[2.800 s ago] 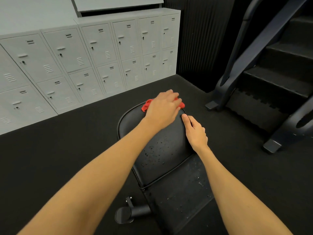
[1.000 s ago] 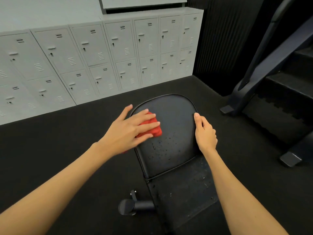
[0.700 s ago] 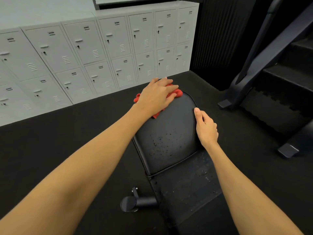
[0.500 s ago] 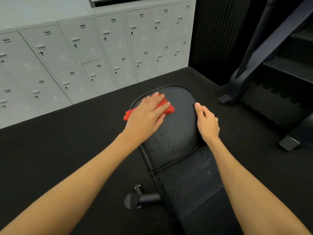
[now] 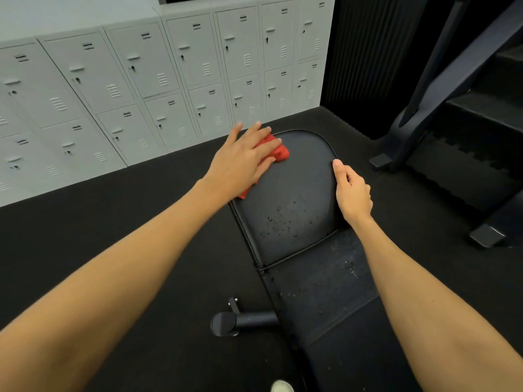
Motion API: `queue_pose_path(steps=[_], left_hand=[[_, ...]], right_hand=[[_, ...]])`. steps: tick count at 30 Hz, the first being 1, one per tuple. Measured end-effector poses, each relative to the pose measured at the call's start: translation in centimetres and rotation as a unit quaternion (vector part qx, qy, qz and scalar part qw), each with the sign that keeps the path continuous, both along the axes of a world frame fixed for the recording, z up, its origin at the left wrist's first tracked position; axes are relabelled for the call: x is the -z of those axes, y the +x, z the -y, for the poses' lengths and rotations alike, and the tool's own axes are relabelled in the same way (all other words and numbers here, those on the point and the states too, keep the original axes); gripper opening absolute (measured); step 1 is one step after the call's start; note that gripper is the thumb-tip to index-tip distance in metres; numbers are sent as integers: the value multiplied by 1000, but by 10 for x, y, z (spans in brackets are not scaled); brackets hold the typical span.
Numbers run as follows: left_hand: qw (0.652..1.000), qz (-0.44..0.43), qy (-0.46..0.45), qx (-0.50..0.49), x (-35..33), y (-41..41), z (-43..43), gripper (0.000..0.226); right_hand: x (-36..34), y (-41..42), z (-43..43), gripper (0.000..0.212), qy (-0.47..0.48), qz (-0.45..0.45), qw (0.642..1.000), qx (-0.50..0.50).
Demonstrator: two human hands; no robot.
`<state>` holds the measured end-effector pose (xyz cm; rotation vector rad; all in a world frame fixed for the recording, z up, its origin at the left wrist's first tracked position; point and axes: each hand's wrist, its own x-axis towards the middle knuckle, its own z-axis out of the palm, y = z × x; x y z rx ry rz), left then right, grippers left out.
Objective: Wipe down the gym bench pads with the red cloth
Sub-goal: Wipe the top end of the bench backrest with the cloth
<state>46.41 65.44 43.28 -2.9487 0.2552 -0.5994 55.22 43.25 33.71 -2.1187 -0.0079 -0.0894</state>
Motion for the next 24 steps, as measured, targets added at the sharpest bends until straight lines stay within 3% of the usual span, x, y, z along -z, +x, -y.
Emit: queue_pose_path(steps=[4, 11, 15, 19, 24], left_hand=[[993, 19, -113, 11, 17, -29, 11, 40], [987, 52, -147, 42, 73, -91, 44, 37], [988, 26, -112, 99, 97, -118, 56, 34], [985, -6, -7, 175, 74, -102, 31, 33], [998, 52, -33, 13, 10, -26, -5, 37]], right_hand=[[0, -1, 0, 56, -6, -5, 1000, 4], [0, -1, 0, 52, -9, -5, 1000, -11], [1, 0, 2, 52, -7, -8, 1000, -13], [3, 2, 2, 52, -6, -3, 1000, -12], [3, 1, 2, 50, -13, 4, 1000, -5]])
